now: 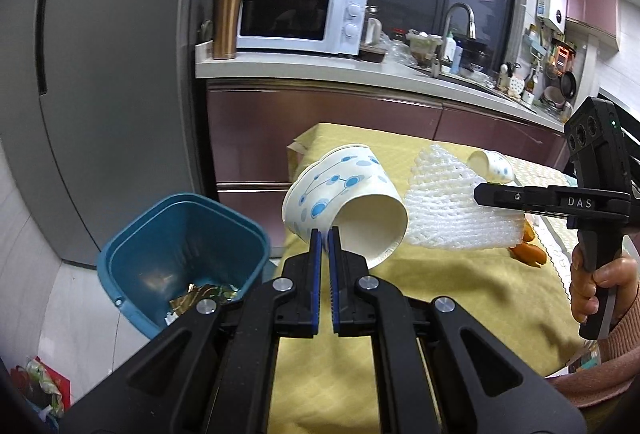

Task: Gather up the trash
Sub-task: 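Carry the paper cup and foam net over to the teal bin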

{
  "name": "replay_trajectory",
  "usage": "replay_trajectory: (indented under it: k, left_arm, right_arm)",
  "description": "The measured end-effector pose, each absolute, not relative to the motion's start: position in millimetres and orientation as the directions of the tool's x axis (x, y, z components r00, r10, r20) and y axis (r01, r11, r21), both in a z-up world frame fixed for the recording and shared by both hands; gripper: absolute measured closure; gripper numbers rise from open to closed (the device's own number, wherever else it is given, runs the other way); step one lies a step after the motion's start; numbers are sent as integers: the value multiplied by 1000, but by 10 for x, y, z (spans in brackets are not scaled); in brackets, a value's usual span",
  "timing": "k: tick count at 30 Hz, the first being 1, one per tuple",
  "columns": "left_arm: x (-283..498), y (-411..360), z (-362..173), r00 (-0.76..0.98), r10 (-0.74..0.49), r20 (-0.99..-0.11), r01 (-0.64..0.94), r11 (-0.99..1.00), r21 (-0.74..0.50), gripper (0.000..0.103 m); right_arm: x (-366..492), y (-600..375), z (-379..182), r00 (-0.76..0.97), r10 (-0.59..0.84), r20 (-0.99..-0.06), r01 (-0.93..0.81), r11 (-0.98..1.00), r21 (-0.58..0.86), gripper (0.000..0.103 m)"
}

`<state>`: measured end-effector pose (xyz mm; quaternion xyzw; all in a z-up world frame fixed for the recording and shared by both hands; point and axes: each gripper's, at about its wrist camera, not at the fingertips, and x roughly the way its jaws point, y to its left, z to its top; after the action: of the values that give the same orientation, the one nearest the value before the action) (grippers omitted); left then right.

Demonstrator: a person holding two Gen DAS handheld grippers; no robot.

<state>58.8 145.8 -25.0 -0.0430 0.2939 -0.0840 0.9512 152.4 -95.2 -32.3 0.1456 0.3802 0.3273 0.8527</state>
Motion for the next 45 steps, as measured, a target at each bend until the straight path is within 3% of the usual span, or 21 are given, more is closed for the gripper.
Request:
replay_trajectory:
  k: [45]
  left_arm:
    - [510,2379,-488,805,2,-594,-111,983,-147,99]
  right_arm:
    - [1987,345,-430,353,675,-647,-597,696,400,89]
